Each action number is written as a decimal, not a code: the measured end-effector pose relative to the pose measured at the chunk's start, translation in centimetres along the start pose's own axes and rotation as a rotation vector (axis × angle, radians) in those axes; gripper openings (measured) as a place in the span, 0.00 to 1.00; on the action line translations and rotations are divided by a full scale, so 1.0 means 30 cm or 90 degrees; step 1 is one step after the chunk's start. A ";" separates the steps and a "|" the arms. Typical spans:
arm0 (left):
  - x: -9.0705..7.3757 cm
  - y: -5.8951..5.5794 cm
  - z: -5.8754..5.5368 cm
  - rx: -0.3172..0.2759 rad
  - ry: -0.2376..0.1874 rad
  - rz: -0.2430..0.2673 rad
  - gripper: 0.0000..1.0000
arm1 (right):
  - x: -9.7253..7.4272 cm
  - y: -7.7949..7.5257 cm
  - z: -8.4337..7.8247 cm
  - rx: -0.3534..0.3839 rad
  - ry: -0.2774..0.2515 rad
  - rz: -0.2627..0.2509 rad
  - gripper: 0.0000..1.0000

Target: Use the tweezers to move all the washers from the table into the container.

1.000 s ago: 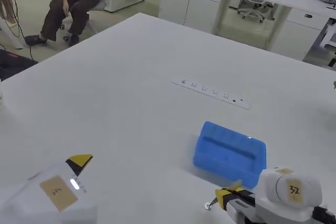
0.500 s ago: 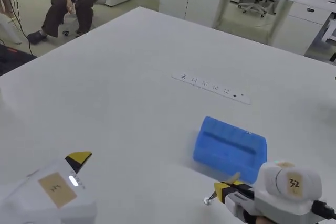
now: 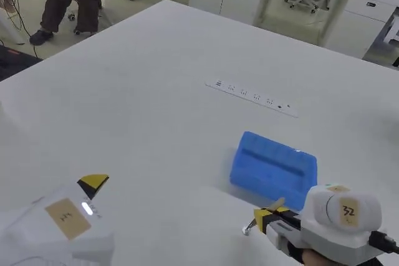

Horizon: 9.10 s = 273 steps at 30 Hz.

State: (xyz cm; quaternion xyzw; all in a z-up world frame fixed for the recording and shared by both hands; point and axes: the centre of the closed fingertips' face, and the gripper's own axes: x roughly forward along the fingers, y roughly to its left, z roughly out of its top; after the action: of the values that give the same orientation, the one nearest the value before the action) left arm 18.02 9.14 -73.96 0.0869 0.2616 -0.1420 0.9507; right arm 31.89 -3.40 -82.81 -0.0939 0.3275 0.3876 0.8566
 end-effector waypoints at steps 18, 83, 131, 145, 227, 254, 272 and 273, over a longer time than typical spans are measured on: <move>0.039 0.006 0.001 0.003 0.007 -0.002 0.95 | -0.006 -0.002 -0.001 -0.051 0.001 -0.002 0.04; 0.115 0.001 -0.026 -0.011 0.032 -0.023 0.94 | -0.025 0.002 -0.026 0.026 0.001 0.024 0.04; 0.081 0.035 0.006 -0.009 0.007 0.011 0.93 | 0.010 0.025 -0.017 0.006 0.002 -0.021 0.03; 0.065 0.041 0.022 0.001 -0.007 0.016 0.93 | 0.000 0.027 -0.023 -0.003 0.012 -0.020 0.01; 0.063 0.102 0.005 0.003 0.018 0.051 0.93 | 0.138 -0.219 0.195 -0.038 0.004 -0.068 0.01; 0.064 0.110 -0.001 0.006 0.027 0.056 0.91 | 0.110 -0.239 0.226 -0.010 -0.029 -0.077 0.03; 0.037 0.095 0.022 0.016 0.004 0.056 0.91 | -0.086 -0.134 0.259 0.003 -0.106 -0.051 0.03; 0.037 0.095 0.022 0.016 0.003 0.056 0.91 | -0.087 -0.131 0.253 0.007 -0.106 -0.050 0.03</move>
State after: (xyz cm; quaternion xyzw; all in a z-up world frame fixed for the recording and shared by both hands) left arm 20.14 11.42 -73.72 0.1106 0.2583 -0.1029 0.9542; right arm 37.18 -4.51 -75.69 -0.0699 0.2532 0.3582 0.8959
